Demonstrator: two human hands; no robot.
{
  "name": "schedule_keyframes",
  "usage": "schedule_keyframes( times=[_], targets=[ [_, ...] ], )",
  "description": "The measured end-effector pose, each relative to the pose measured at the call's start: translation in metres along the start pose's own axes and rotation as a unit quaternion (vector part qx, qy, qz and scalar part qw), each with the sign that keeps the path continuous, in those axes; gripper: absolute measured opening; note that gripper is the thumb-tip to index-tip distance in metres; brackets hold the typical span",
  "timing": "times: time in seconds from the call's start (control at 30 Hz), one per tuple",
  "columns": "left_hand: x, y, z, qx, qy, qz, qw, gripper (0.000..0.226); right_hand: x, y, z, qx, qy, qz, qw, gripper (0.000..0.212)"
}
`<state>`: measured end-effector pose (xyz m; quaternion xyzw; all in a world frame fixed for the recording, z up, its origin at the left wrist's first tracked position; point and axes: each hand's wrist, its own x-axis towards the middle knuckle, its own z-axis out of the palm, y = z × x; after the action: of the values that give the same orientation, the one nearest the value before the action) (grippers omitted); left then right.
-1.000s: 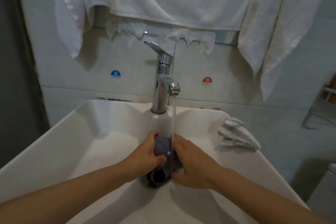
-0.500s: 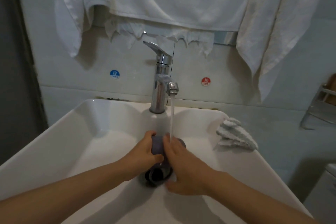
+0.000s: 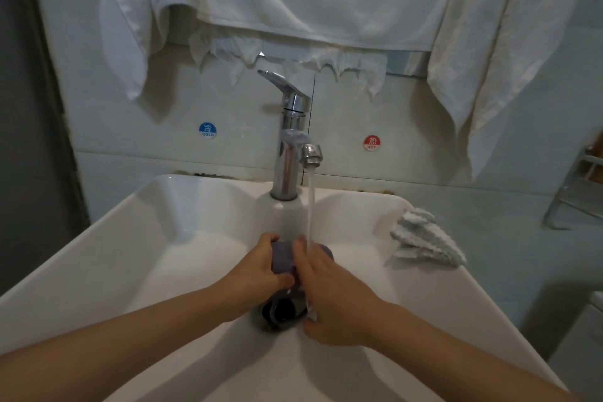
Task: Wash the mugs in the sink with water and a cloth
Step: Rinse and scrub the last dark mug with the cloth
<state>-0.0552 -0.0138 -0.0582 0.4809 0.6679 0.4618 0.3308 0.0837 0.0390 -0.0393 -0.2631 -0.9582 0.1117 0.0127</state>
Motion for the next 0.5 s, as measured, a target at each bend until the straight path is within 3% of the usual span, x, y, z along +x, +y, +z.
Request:
schedule_keyframes(
  times=[0.13,0.37,0.5],
  targets=[
    [0.001,0.001,0.001,0.026,-0.001,0.006,1.0,0.078,-0.003,0.027,0.001,-0.003,0.005,0.088,0.996,0.1],
    [-0.001,-0.001,0.0,0.04,0.002,0.008,0.999,0.081,0.003,0.003,0.005,0.015,0.009,-0.01,1.0,0.1],
    [-0.001,0.004,0.006,0.064,-0.002,0.015,0.998,0.087,0.005,0.026,0.002,0.076,0.032,0.092,0.992,0.083]
  ],
)
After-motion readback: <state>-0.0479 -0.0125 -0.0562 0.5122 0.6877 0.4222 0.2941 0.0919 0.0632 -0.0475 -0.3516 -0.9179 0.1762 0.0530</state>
